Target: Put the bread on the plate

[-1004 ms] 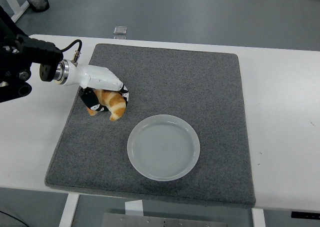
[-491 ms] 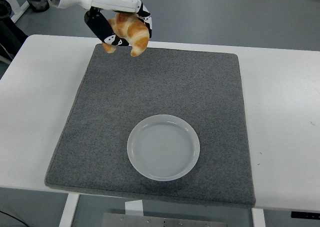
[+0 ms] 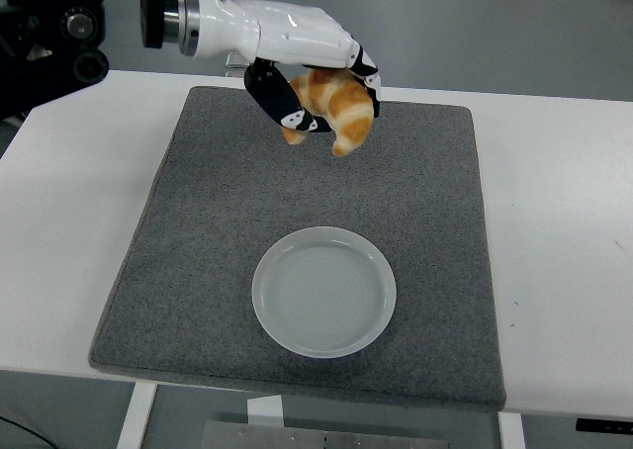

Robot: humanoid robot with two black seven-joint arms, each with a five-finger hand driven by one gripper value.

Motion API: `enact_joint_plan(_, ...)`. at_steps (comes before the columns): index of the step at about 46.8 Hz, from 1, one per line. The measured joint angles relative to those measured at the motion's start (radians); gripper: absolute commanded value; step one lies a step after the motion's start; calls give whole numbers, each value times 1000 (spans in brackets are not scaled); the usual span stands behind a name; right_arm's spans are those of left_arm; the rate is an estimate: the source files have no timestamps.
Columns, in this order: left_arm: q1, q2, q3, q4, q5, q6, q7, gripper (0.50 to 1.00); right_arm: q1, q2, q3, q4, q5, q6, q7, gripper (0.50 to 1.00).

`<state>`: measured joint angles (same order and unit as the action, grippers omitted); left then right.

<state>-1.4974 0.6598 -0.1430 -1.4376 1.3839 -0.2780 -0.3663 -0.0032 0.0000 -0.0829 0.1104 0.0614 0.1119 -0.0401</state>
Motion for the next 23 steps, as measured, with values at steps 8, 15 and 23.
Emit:
enact_joint_plan(8,42,-54,8,-1,11,2,-46,500,0,0,0,0,0,0,0,952)
enact_joint_plan(15,88,-83,15,-2,45,4,-96,500,0,0,0,0,0,0,0,952)
enact_joint_plan(23,174,-111,17,0,162,44,-153,500,0,0,0,0,0,0,0,952)
